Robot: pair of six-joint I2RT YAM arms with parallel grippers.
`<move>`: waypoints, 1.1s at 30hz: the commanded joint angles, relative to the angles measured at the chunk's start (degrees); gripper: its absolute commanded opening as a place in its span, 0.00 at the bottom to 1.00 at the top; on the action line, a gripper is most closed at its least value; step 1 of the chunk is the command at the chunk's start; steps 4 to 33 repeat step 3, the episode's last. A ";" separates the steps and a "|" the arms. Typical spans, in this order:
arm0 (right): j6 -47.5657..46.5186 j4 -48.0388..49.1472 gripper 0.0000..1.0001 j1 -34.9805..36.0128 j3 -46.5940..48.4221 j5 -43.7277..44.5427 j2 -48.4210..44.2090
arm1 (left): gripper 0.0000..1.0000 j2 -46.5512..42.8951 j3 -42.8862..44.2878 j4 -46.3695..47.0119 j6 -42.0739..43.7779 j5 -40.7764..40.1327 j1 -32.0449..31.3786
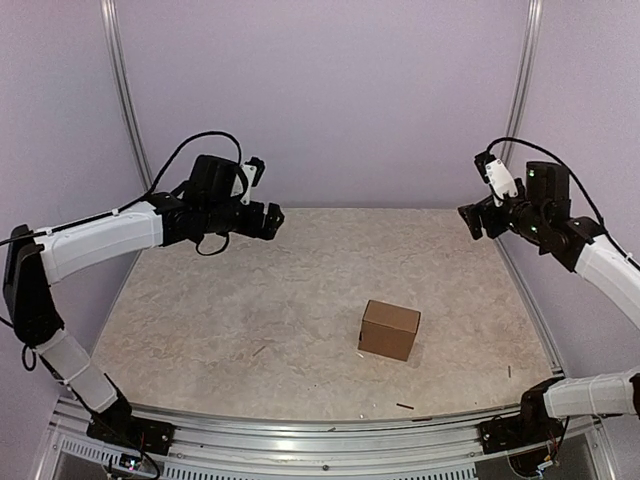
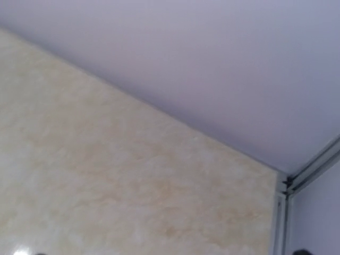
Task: Fold the paper box
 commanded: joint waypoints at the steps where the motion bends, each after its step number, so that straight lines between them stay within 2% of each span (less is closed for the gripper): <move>1: 4.13 4.16 0.99 -3.07 -1.47 0.91 -0.49 | 0.99 -8.22 -8.66 -4.88 -5.57 1.28 3.37; 3: 4.21 4.62 1.00 -3.62 -2.51 0.72 -0.81 | 0.99 -10.29 -11.22 -2.85 -5.89 0.96 3.60; 33: 4.21 4.62 1.00 -3.62 -2.51 0.72 -0.81 | 0.99 -10.29 -11.22 -2.85 -5.89 0.96 3.60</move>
